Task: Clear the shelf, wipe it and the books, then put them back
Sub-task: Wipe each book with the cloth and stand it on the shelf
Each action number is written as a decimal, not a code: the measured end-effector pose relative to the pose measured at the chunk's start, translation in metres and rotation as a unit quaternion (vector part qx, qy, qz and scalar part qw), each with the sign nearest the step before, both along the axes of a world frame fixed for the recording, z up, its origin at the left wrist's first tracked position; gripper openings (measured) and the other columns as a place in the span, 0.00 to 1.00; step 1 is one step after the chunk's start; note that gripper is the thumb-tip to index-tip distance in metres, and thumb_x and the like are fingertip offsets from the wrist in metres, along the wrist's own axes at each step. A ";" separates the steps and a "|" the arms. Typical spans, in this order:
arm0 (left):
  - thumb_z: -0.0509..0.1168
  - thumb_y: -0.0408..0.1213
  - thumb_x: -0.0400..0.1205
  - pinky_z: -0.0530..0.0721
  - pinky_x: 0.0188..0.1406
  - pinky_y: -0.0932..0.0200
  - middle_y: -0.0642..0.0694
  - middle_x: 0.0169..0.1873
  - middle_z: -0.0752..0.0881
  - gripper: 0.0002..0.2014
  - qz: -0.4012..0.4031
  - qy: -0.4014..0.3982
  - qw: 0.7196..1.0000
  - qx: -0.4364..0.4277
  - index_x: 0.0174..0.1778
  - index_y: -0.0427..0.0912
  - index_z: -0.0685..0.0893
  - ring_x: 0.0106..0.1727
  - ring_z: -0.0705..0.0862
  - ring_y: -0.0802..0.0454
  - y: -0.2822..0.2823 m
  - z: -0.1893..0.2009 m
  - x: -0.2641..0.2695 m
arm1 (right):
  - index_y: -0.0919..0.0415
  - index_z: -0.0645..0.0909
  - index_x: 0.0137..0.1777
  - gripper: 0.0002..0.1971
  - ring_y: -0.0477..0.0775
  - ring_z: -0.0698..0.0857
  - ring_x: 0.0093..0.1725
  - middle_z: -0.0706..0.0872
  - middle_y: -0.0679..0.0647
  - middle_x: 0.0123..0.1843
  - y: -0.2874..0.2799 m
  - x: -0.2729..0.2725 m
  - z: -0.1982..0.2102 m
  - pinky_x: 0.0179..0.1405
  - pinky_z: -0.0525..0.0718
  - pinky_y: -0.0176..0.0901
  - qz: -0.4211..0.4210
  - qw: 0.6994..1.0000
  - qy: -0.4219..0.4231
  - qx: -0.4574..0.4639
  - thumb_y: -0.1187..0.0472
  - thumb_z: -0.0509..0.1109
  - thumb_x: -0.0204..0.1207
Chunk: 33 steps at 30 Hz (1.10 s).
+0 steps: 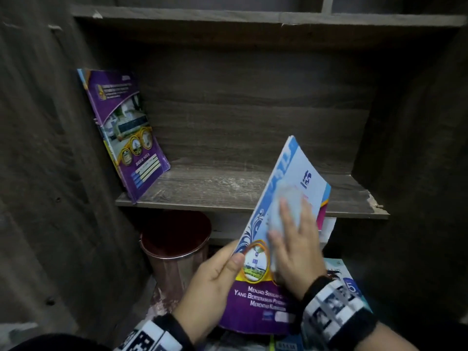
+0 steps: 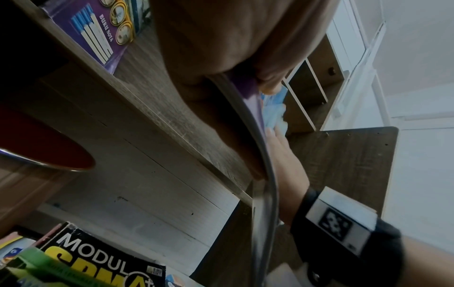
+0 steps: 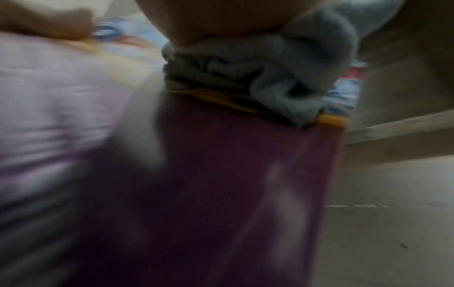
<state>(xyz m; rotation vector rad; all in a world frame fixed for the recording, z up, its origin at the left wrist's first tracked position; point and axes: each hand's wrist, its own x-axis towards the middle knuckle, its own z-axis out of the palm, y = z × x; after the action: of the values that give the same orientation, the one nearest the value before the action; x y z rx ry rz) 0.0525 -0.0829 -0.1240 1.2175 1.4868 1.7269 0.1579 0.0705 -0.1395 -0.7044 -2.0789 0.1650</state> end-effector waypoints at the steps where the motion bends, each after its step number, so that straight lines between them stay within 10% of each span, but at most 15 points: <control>1: 0.61 0.45 0.81 0.83 0.58 0.59 0.52 0.55 0.90 0.16 -0.010 -0.004 1.000 -0.003 0.63 0.49 0.84 0.58 0.88 0.53 -0.002 -0.001 0.000 | 0.40 0.44 0.84 0.33 0.53 0.48 0.83 0.47 0.52 0.85 0.013 0.004 0.007 0.80 0.49 0.57 -0.029 0.998 0.015 -0.047 0.32 0.42 0.81; 6: 0.62 0.42 0.80 0.86 0.57 0.54 0.45 0.54 0.91 0.15 -0.013 -0.097 0.995 0.026 0.60 0.47 0.85 0.57 0.88 0.48 -0.005 0.012 -0.007 | 0.49 0.53 0.84 0.37 0.60 0.55 0.83 0.50 0.57 0.86 0.043 0.014 0.028 0.79 0.56 0.50 -0.099 0.942 0.106 -0.302 0.38 0.59 0.79; 11: 0.59 0.40 0.79 0.89 0.49 0.55 0.40 0.53 0.90 0.15 0.053 -0.153 0.982 0.094 0.58 0.42 0.85 0.51 0.89 0.47 -0.007 0.039 -0.038 | 0.57 0.83 0.62 0.35 0.55 0.88 0.56 0.88 0.61 0.61 0.015 -0.005 0.013 0.60 0.85 0.51 0.194 0.797 0.262 -0.508 0.40 0.83 0.57; 14: 0.59 0.41 0.80 0.88 0.46 0.60 0.43 0.52 0.91 0.14 0.084 -0.084 0.986 0.118 0.57 0.43 0.85 0.50 0.89 0.51 -0.019 0.060 -0.070 | 0.67 0.83 0.58 0.48 0.64 0.90 0.47 0.88 0.69 0.55 -0.001 -0.010 0.016 0.44 0.90 0.55 0.331 0.679 0.234 -0.612 0.47 0.92 0.35; 16: 0.61 0.42 0.80 0.87 0.49 0.59 0.45 0.52 0.91 0.14 0.104 -0.018 0.990 0.098 0.58 0.44 0.86 0.51 0.89 0.52 -0.024 0.068 -0.094 | 0.69 0.83 0.58 0.48 0.66 0.89 0.48 0.87 0.71 0.56 -0.013 -0.013 0.022 0.44 0.90 0.55 0.379 0.653 0.212 -0.621 0.53 0.93 0.34; 21: 0.65 0.30 0.83 0.82 0.36 0.58 0.43 0.38 0.88 0.08 0.244 0.018 0.970 0.016 0.42 0.44 0.87 0.37 0.84 0.51 -0.012 0.060 -0.159 | 0.59 0.85 0.55 0.33 0.56 0.90 0.52 0.91 0.59 0.53 -0.031 -0.040 0.038 0.51 0.88 0.45 0.363 0.747 0.235 -0.506 0.47 0.88 0.51; 23: 0.62 0.25 0.83 0.81 0.31 0.59 0.42 0.36 0.85 0.09 0.321 -0.026 0.947 -0.008 0.45 0.42 0.85 0.33 0.82 0.50 -0.008 0.052 -0.188 | 0.53 0.85 0.52 0.10 0.44 0.89 0.49 0.92 0.47 0.49 -0.035 -0.055 0.050 0.49 0.86 0.36 0.311 0.818 0.223 -0.431 0.60 0.78 0.71; 25: 0.61 0.25 0.82 0.82 0.35 0.53 0.42 0.34 0.85 0.08 0.382 -0.044 0.922 -0.031 0.52 0.37 0.84 0.35 0.84 0.45 -0.006 0.043 -0.214 | 0.48 0.83 0.50 0.11 0.36 0.86 0.47 0.91 0.40 0.45 -0.033 -0.076 0.060 0.48 0.82 0.35 0.217 0.898 0.180 -0.337 0.67 0.70 0.78; 28: 0.63 0.27 0.81 0.86 0.44 0.47 0.43 0.32 0.86 0.06 0.420 -0.037 0.905 -0.054 0.51 0.37 0.84 0.35 0.86 0.42 -0.006 0.033 -0.238 | 0.48 0.81 0.60 0.12 0.49 0.85 0.56 0.88 0.47 0.55 -0.025 -0.123 0.068 0.55 0.81 0.44 0.119 0.962 0.088 -0.230 0.62 0.67 0.80; 33: 0.66 0.27 0.81 0.87 0.45 0.45 0.42 0.30 0.86 0.04 0.412 -0.035 0.908 -0.072 0.45 0.39 0.85 0.32 0.84 0.45 -0.001 0.027 -0.247 | 0.49 0.69 0.77 0.23 0.65 0.81 0.62 0.81 0.62 0.65 -0.027 -0.210 0.080 0.56 0.77 0.48 0.080 0.979 -0.025 -0.188 0.59 0.60 0.83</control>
<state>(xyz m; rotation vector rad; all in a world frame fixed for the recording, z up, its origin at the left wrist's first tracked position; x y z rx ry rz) -0.1947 -0.0838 -0.0965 0.4339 2.2261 2.0656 -0.0522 0.0433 -0.0597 -0.7674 -2.1775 0.6500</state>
